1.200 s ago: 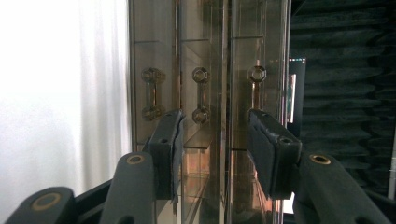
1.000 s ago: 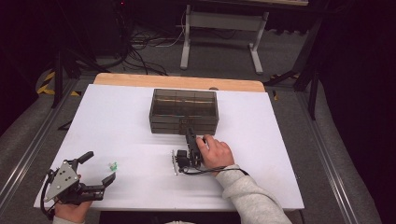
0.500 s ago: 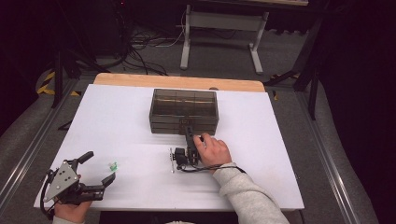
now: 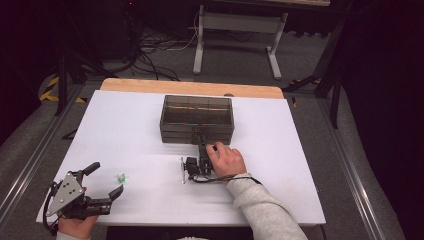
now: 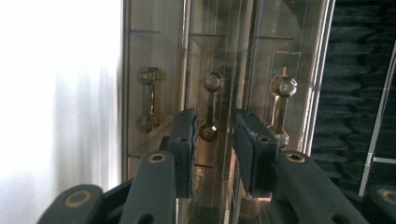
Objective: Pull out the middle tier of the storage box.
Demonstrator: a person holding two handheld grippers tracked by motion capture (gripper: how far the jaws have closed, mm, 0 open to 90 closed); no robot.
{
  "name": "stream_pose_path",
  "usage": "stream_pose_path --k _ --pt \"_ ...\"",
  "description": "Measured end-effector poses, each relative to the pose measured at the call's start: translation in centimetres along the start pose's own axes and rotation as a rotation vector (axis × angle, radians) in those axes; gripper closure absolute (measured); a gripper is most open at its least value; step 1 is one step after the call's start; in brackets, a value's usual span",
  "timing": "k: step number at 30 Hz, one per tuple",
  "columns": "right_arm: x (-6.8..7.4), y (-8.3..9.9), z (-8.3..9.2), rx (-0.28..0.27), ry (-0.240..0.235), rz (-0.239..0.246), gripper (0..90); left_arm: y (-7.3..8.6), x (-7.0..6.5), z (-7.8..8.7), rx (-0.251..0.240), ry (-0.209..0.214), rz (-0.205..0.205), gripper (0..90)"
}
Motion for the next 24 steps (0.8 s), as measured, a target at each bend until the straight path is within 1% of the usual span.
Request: stream_pose_path --k 1,4,7,8,14,16,20,22,24 --pt "-0.03 -0.06 -0.01 -0.003 0.007 0.002 73.2 0.00 -0.01 0.00 0.000 0.000 0.000 1.5" --pt "0.17 -0.18 -0.11 0.007 -0.003 0.013 79.7 -0.02 -0.04 0.00 -0.001 -0.001 0.001 1.4" --pt "0.25 -0.24 -0.11 0.015 -0.001 0.014 79.9 -0.02 -0.03 0.01 -0.001 -0.001 0.001 1.5" --pt "0.20 -0.28 -0.13 0.016 -0.002 0.007 80.4 -0.01 0.01 0.01 0.000 0.000 0.000 1.5" --pt "0.26 -0.34 -0.10 0.025 -0.001 -0.001 80.9 -0.02 -0.02 0.00 -0.001 -0.001 0.001 1.5" --pt "0.19 -0.36 -0.11 0.025 -0.004 0.005 81.0 -0.02 -0.03 0.00 -0.001 0.000 0.001 1.5" --pt "0.20 -0.35 -0.06 0.027 -0.008 -0.008 81.1 -0.03 0.00 -0.05 -0.001 0.001 -0.002 1.5" --pt "0.15 -0.36 -0.07 0.023 -0.008 -0.001 81.2 -0.03 0.00 -0.07 -0.002 0.001 -0.002 1.5" --pt "0.06 -0.35 -0.02 0.022 -0.015 -0.006 81.3 -0.06 0.02 -0.12 -0.001 0.003 -0.003 1.5"
Point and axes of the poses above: each handheld gripper's, and its own axes: z roughly backward along the jaws, y roughly out of its underside, x roughly to its left, the point moved 2 cm from there along -z, roughly forward along the jaws, and after that the axes turned 4 degrees about -z, right-handed, at the moved point
